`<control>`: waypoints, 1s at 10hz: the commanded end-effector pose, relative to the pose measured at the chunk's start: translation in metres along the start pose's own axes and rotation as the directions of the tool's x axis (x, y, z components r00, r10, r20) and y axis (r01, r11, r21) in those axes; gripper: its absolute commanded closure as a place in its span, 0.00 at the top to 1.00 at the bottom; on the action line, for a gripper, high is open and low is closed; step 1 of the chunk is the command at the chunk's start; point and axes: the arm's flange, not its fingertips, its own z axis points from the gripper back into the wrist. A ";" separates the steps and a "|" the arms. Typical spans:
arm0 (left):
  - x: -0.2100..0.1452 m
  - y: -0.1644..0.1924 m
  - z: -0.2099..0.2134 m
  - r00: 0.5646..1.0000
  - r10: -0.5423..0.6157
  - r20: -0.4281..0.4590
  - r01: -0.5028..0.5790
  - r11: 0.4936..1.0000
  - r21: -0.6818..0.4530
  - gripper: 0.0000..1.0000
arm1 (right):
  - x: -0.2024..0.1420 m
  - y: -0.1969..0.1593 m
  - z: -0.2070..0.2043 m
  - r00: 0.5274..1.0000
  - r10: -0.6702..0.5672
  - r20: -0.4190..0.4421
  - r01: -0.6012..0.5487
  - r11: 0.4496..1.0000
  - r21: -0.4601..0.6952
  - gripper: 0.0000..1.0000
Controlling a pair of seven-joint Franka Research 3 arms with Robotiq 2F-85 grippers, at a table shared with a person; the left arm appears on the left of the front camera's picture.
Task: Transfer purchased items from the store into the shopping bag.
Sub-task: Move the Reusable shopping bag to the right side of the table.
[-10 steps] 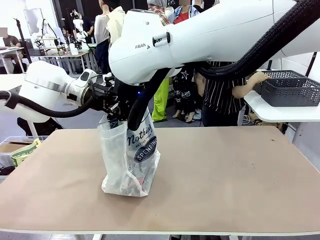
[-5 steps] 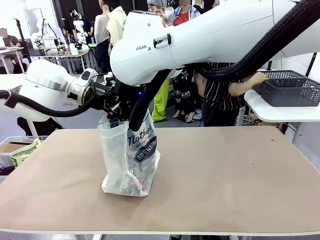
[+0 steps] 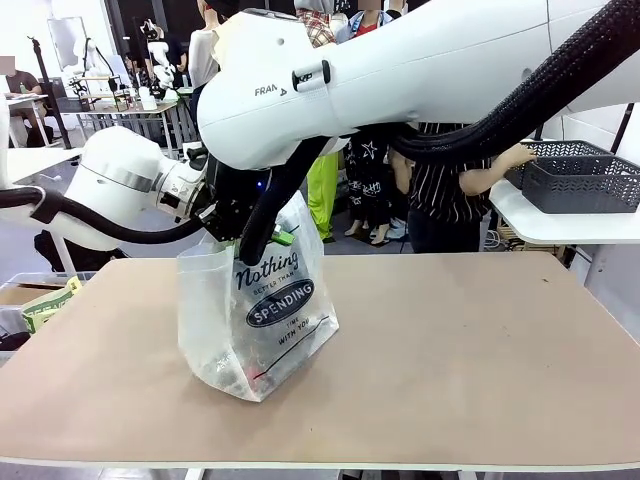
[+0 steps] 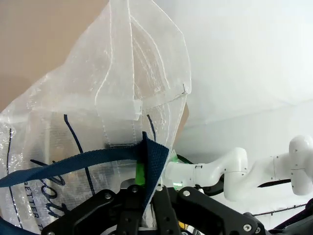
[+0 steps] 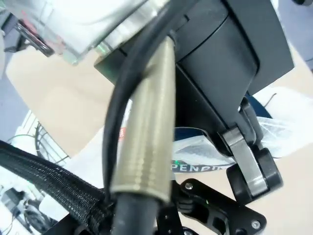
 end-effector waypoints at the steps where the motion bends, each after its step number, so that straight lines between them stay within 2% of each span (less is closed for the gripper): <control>1: -0.003 -0.002 -0.009 1.000 0.016 -0.026 -0.015 1.000 0.017 0.00 | 0.001 0.010 0.003 0.999 -0.002 0.046 0.001 1.000 0.023 0.00; 7: -0.003 0.000 -0.005 1.000 0.016 -0.022 -0.016 1.000 0.017 0.00 | 0.003 0.008 0.002 0.999 -0.014 0.043 0.013 1.000 0.020 0.00; 8: -0.005 0.001 -0.004 1.000 0.011 0.024 -0.011 1.000 0.006 0.00 | 0.002 0.008 0.003 0.999 -0.014 0.040 0.013 1.000 0.020 0.00; 9: -0.005 0.002 -0.002 1.000 0.014 0.025 -0.014 1.000 -0.003 0.00 | 0.002 0.008 0.004 0.999 -0.024 0.044 0.023 1.000 0.019 0.00; 10: -0.006 0.002 -0.001 0.999 0.020 0.038 -0.020 1.000 -0.002 0.00 | 0.001 0.007 0.006 0.998 -0.041 0.042 0.040 0.999 0.013 0.20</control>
